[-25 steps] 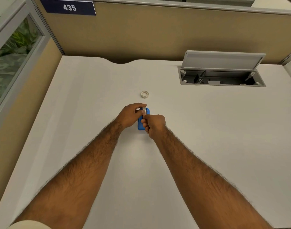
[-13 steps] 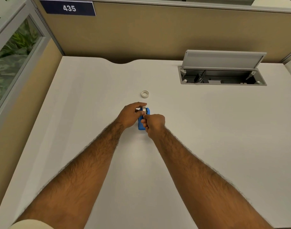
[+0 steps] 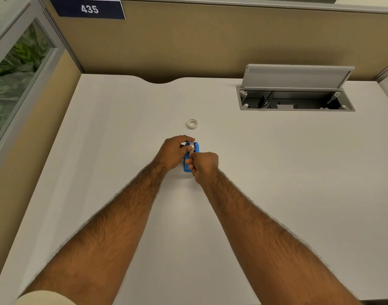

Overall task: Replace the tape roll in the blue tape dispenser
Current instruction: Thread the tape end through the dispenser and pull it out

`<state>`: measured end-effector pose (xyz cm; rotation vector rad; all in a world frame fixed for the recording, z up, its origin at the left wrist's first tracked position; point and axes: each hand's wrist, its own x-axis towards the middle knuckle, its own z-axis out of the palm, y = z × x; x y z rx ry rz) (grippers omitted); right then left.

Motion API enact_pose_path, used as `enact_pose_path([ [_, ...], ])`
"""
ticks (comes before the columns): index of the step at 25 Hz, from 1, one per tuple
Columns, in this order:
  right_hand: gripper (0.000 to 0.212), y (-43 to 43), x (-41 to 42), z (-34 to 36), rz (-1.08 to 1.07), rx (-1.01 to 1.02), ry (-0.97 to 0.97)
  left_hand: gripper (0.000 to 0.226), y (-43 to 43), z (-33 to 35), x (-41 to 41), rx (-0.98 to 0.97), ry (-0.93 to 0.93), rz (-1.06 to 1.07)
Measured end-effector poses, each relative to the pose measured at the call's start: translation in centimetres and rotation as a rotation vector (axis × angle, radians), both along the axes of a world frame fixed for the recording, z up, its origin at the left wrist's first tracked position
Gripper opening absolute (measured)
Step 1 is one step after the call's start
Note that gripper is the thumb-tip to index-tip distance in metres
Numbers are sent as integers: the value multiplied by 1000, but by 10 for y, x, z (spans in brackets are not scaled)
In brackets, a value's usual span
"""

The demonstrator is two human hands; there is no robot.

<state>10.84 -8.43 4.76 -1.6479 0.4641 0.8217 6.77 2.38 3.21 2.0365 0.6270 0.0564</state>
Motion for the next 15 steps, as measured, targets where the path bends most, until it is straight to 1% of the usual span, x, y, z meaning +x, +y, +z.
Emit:
enact_pose_path([
  [8,26,-4,-9,3,-37,9,26,32,0,-3,0,33,39,-12],
  [15,22,-9,-15,4,-60,57,22,39,-4,-3,-4,47,50,-48],
])
